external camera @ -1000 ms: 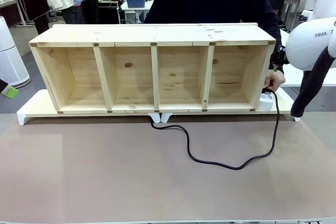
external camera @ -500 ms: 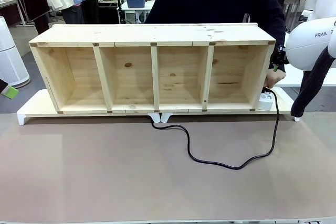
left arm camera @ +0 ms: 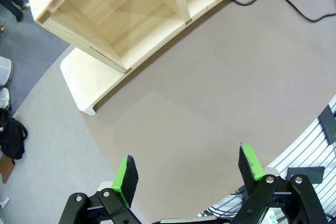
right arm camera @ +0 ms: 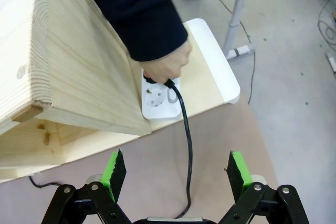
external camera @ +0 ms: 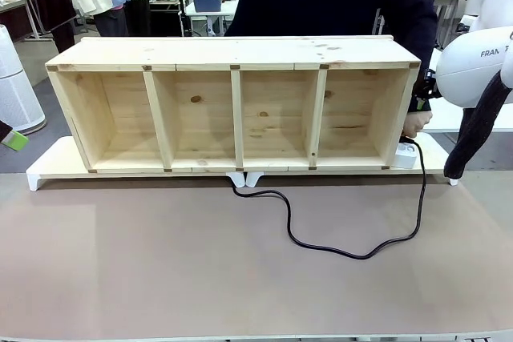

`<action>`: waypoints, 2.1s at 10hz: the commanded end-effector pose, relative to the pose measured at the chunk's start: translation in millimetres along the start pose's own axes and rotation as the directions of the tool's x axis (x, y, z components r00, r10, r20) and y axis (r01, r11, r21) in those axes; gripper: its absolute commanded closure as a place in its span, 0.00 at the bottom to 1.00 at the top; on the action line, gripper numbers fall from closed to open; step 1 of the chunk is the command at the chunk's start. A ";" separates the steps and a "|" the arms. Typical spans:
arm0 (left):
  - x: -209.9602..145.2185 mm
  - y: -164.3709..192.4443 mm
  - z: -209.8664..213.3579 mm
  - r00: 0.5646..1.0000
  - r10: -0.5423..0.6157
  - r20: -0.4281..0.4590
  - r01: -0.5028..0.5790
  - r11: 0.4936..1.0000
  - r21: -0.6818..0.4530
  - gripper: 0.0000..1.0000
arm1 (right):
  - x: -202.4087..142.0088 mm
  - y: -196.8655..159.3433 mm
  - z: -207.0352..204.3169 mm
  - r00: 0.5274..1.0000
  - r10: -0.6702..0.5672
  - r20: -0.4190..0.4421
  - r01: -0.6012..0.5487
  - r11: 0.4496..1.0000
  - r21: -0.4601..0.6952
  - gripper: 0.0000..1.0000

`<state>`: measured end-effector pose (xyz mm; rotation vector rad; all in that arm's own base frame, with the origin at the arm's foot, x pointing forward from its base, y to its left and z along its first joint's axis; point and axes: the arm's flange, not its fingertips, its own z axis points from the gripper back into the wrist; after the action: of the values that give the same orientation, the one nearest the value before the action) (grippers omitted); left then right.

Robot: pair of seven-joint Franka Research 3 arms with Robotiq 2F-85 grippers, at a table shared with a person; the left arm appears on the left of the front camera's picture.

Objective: Perform cable management.
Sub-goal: Release the Power Cable when the human grasps it.

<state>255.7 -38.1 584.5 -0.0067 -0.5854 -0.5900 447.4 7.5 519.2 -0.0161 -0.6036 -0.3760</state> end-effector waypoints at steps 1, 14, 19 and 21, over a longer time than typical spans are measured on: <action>2.1 1.0 -0.5 1.000 -0.006 0.011 0.006 1.000 0.005 0.00 | -0.6 1.5 -0.4 1.000 -0.007 0.001 0.007 1.000 -0.001 0.00; 2.1 1.0 -0.5 1.000 -0.006 0.011 0.006 1.000 0.005 0.00 | -0.6 1.5 -0.4 1.000 -0.007 0.001 0.007 1.000 -0.001 0.00; 2.1 1.0 -0.5 1.000 -0.006 0.011 0.006 1.000 0.005 0.00 | -0.6 1.5 -0.4 1.000 -0.007 0.001 0.007 1.000 -0.001 0.00; 2.1 1.0 -0.5 1.000 -0.006 0.011 0.006 1.000 0.005 0.00 | -0.6 1.5 -0.4 1.000 -0.007 0.001 0.007 1.000 -0.001 0.00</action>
<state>255.7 -38.1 584.5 -0.0067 -0.5854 -0.5900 447.4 7.5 519.2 -0.0161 -0.6036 -0.3760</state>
